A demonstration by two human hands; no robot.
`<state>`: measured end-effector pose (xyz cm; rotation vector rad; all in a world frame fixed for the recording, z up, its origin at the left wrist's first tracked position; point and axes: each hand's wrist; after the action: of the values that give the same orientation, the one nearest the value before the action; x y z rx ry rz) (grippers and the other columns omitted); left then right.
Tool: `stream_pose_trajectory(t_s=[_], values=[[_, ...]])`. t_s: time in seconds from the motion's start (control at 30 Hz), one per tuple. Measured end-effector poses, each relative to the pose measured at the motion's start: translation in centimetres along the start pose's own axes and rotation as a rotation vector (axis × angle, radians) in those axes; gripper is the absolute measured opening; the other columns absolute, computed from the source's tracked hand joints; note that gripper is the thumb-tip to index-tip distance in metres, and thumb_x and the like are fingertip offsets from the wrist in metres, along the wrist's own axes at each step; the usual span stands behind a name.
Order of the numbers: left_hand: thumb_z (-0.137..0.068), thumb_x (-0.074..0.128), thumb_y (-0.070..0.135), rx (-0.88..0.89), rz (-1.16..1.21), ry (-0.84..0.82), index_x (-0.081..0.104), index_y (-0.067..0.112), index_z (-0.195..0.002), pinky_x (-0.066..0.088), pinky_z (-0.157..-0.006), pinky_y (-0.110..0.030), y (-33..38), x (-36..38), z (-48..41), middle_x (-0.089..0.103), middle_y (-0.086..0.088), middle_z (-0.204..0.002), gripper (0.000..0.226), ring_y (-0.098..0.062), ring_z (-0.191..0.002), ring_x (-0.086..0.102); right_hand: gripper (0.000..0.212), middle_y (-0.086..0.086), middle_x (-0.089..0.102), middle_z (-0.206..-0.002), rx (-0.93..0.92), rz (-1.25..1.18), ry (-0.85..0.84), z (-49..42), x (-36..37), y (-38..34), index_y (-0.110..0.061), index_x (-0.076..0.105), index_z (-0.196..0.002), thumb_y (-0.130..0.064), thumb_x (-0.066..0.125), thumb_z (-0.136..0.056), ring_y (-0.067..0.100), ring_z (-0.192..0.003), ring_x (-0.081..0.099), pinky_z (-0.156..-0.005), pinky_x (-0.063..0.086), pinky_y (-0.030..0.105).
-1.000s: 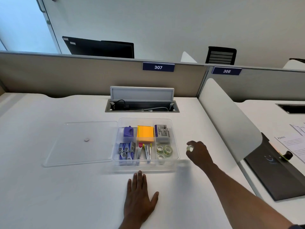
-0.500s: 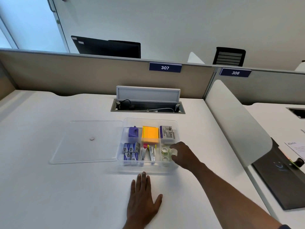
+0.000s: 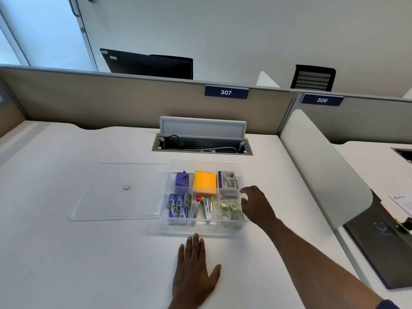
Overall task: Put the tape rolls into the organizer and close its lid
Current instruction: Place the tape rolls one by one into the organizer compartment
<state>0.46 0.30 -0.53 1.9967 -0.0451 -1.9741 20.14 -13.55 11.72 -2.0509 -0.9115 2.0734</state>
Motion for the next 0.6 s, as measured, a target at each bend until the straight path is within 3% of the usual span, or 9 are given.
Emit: stream_pose_trajectory(t_s=[0.07, 0.27, 0.5, 0.6], values=[[-0.085, 0.021, 0.07, -0.009, 0.011, -0.002, 0.047, 0.004, -0.138, 0.009, -0.111, -0.041, -0.1, 0.1, 0.0, 0.038, -0.013, -0.149, 0.088, -0.02, -0.144, 0.006, 0.034, 0.017, 0.058, -0.114, 0.015, 0.011, -0.034, -0.3, 0.0, -0.2, -0.006, 0.059, -0.117, -0.008, 0.053, -0.084, 0.033, -0.108, 0.055, -0.091, 0.045, 0.038], [-0.084, 0.022, 0.071, -0.028, 0.047, -0.008, 0.046, 0.005, -0.137, 0.007, -0.112, -0.041, -0.1, 0.1, -0.3, 0.04, -0.014, -0.148, 0.088, -0.018, -0.146, -0.009, 0.039, 0.019, 0.059, -0.116, 0.045, 0.04, -0.147, -1.4, 0.7, -1.0, -0.007, 0.056, -0.121, -0.014, 0.057, -0.083, 0.034, -0.112, 0.053, -0.094, 0.043, 0.036], [-0.083, 0.029, 0.071, -0.038, 0.049, -0.063, 0.057, 0.005, -0.131, 0.005, -0.112, -0.04, 0.0, 0.0, -0.4, 0.043, -0.014, -0.146, 0.086, -0.027, -0.137, 0.026, 0.04, 0.018, 0.057, -0.12, 0.063, 0.083, -0.224, -2.2, 1.8, -2.1, -0.009, 0.055, -0.121, -0.02, 0.057, -0.082, 0.035, -0.113, 0.053, -0.095, 0.045, 0.039], [-0.083, 0.026, 0.07, -0.038, 0.051, -0.047, 0.057, 0.004, -0.129, 0.006, -0.112, -0.04, 0.0, 0.0, -0.4, 0.045, -0.015, -0.145, 0.086, -0.028, -0.137, 0.026, 0.041, 0.018, 0.056, -0.121, 0.068, 0.144, -0.269, -2.4, 2.2, -2.3, -0.011, 0.053, -0.122, -0.023, 0.057, -0.083, 0.035, -0.112, 0.054, -0.093, 0.046, 0.038]])
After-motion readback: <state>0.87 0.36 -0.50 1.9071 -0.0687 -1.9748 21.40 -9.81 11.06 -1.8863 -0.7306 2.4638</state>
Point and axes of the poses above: each hand's wrist, its own z-axis away from the middle knuckle, its own x-axis out of the palm, y = z × x
